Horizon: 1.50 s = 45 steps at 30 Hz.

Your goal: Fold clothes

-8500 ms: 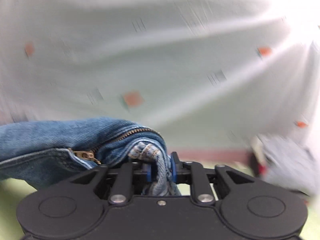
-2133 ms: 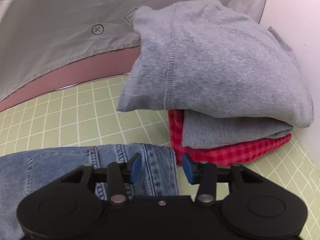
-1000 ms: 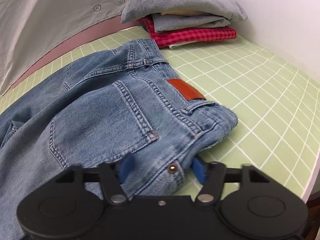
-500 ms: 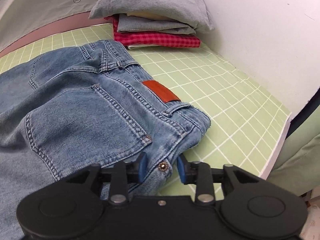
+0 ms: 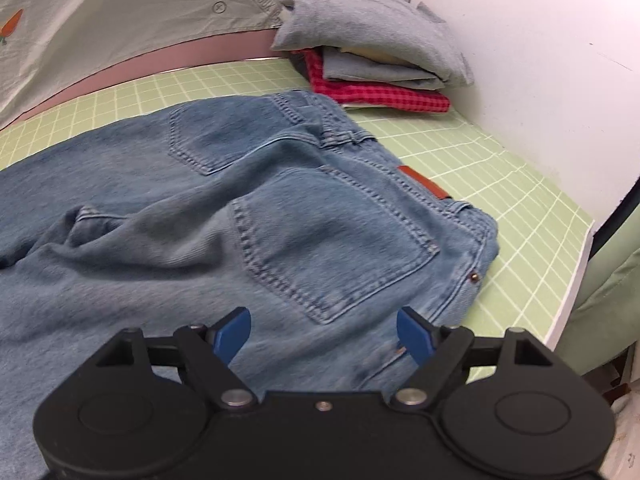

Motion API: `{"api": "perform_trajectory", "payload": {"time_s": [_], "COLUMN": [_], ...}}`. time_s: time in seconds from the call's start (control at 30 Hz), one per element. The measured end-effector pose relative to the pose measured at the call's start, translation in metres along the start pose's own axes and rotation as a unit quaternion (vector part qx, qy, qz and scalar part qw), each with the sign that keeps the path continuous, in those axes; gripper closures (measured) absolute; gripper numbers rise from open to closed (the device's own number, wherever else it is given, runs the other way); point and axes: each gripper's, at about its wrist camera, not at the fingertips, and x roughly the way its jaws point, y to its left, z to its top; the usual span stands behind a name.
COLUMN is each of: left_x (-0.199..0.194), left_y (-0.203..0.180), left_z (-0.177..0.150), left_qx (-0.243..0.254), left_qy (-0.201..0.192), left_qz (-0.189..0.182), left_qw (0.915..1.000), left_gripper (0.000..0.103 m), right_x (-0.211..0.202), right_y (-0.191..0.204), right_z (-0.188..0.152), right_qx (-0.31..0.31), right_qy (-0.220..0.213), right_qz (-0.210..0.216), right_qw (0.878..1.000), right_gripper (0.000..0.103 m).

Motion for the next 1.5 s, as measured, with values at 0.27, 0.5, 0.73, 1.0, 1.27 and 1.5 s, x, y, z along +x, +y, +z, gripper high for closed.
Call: {"api": "perform_trajectory", "payload": {"time_s": [0.27,0.5,0.73,1.0,1.27,1.5], "left_x": [0.016,-0.034,0.003,0.008,0.022,0.006], "left_y": [0.027,0.073,0.078,0.048,0.054,0.017], "left_z": [0.013,0.015,-0.002,0.011,0.033,0.054], "left_qx": [-0.05,-0.1,-0.117,-0.018,-0.039,-0.054], "left_qy": [0.031,-0.085,0.016,-0.009,0.006,-0.009], "left_qz": [-0.121,-0.207,-0.091,-0.036,0.03,-0.014], "left_qw": [0.9909,0.9696,0.9888,0.9991,0.9988,0.9984], "left_gripper": [0.09,0.096,0.077,0.045,0.045,0.038], "right_x": [-0.015,-0.02,-0.019,-0.017,-0.016,-0.013], "right_y": [0.059,0.08,0.086,0.083,0.078,0.068], "right_z": [-0.016,-0.023,-0.023,-0.022,-0.019,0.002], "right_qx": [-0.017,-0.037,-0.054,-0.056,-0.059,-0.035], "right_qy": [0.019,0.026,0.021,0.026,0.031,0.013], "right_qz": [0.014,0.008,0.005,0.013,0.027,0.036], "right_qw": [1.0,0.999,0.998,0.998,0.997,0.999], "right_gripper": [0.022,0.022,0.019,0.019,0.018,0.018]}}
